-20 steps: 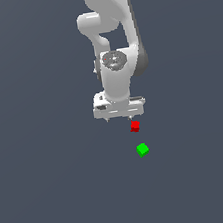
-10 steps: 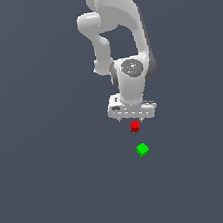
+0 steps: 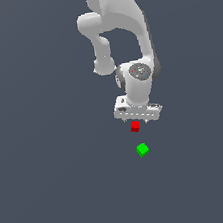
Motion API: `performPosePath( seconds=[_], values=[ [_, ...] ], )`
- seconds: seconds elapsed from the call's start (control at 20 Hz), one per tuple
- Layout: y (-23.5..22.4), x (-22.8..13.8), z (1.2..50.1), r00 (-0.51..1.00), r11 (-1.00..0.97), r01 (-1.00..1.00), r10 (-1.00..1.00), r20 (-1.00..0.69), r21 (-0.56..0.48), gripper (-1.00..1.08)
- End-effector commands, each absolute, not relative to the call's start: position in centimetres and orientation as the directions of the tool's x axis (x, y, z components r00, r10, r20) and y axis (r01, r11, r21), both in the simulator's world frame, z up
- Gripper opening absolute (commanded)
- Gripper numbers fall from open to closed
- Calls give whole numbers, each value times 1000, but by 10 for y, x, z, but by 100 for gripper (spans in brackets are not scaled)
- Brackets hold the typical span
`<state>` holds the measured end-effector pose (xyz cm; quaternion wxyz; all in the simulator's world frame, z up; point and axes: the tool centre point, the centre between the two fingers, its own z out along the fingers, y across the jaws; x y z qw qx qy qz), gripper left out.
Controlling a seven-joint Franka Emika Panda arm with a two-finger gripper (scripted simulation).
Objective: Stack the red cube on top of the green cube.
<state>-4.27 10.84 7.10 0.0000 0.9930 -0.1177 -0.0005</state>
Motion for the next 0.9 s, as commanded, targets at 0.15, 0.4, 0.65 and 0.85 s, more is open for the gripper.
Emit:
performPosePath(
  seconds=[0.15,0.4,0.65,0.85],
  values=[
    [109,-43,69,972,-972,-235,-235,-1,0,100],
    [109,-43,54,972,-972,-236,-236,-1,0,100],
    [109,-43,30,971,-971,-238,-238,0,0,100],
    [109,-42,21,971,-971,-239,-239,0,0,100]
  ],
)
